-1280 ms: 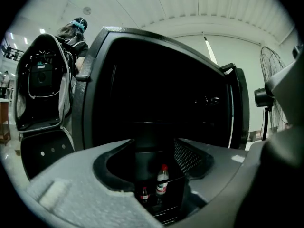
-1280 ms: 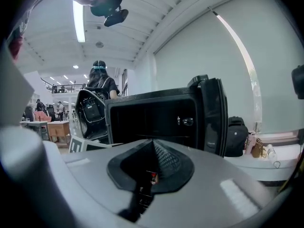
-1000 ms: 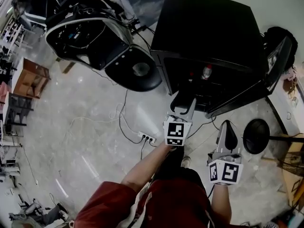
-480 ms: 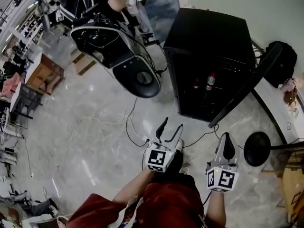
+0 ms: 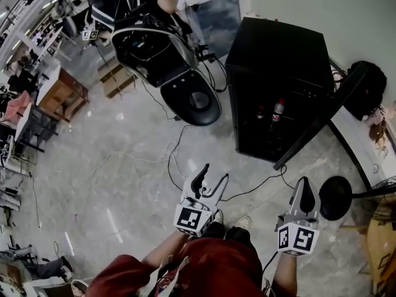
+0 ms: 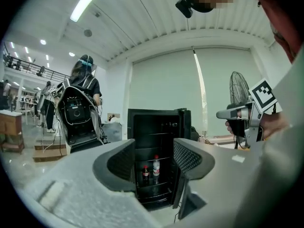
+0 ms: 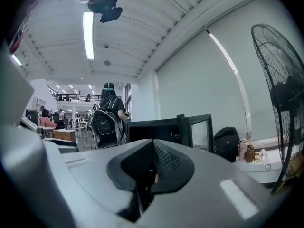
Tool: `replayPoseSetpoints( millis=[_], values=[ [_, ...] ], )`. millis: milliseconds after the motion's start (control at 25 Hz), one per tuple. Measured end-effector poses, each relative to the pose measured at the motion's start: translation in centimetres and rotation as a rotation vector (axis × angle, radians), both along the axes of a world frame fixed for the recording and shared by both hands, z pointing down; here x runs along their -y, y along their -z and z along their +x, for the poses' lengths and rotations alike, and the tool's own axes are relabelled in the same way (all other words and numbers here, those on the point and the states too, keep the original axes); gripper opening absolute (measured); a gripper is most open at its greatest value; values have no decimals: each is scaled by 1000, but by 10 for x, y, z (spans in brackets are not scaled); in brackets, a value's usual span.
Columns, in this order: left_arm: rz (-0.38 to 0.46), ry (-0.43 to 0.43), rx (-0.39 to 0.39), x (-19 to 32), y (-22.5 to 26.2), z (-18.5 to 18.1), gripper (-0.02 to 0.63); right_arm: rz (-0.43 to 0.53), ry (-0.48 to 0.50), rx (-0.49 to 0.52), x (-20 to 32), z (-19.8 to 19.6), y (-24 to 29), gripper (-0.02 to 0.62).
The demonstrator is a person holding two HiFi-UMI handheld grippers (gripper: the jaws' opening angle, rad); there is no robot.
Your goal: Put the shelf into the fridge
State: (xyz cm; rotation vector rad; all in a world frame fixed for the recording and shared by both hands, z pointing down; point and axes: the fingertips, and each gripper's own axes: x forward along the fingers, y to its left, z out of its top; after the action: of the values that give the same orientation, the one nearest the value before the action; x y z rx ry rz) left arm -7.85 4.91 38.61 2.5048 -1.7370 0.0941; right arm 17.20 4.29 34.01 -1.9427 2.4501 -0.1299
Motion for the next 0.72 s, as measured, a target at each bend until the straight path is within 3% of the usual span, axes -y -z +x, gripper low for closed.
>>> replayPoseSetpoints(
  millis=[360, 720],
  values=[
    [25, 98, -10, 26, 37, -43, 193, 68, 38, -38, 16, -37, 38, 0],
    [129, 185, 2, 33, 72, -77, 6, 129, 82, -47, 39, -76, 64, 0]
  ],
)
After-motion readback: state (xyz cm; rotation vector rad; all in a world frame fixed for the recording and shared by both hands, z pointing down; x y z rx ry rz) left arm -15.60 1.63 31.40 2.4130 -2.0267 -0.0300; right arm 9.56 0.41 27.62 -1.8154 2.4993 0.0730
